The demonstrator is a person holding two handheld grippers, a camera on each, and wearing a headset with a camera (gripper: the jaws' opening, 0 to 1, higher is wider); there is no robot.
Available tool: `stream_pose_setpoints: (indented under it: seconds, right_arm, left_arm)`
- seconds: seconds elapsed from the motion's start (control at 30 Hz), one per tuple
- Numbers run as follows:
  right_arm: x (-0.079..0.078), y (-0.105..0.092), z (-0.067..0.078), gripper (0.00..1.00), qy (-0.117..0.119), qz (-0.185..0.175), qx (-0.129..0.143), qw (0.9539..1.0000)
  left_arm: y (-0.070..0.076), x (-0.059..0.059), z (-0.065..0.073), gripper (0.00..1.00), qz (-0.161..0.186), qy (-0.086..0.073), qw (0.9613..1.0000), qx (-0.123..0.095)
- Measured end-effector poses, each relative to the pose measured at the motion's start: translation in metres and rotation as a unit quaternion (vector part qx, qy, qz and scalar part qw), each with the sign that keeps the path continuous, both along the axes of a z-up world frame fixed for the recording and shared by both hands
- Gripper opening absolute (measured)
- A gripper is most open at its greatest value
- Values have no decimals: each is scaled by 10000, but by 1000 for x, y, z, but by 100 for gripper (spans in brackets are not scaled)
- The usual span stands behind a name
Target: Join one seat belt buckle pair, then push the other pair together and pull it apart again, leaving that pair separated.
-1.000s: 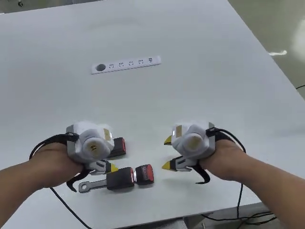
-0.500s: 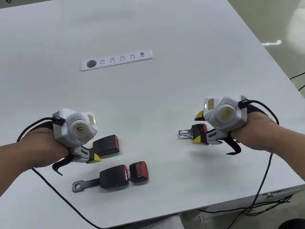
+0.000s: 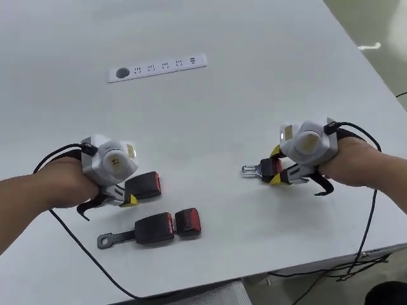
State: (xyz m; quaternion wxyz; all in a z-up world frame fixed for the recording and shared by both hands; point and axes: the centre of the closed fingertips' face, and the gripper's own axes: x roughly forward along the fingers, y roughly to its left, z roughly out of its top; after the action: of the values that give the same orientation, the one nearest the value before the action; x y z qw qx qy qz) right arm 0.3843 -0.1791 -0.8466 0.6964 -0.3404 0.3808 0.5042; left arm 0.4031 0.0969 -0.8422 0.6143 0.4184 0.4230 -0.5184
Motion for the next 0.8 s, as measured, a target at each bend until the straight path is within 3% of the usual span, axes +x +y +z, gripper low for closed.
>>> stream_pose_setpoints:
  seconds: [0.07,0.1,0.13,0.47,0.57,0.8]
  right_arm:
    - [1,0,0,33,71,-11,64,10000]
    - [1,0,0,33,102,-23,102,9999]
    - [0,0,0,33,126,3,135,9998]
    - [1,1,-1,33,241,-45,177,9995]
    - [2,4,0,33,191,-3,19,9998]
    - [8,28,-1,33,142,84,115,9998]
  left_arm:
    - [1,-2,-4,38,-88,63,9999,38]
    - [2,-10,-8,33,-202,292,9993,120]
    - [2,-2,-8,33,-218,13,9996,153]
    - [3,-3,-11,32,-274,151,9994,112]
    - [3,-3,-12,32,-241,204,9993,179]
    - [7,-1,-14,32,-318,174,9990,255]
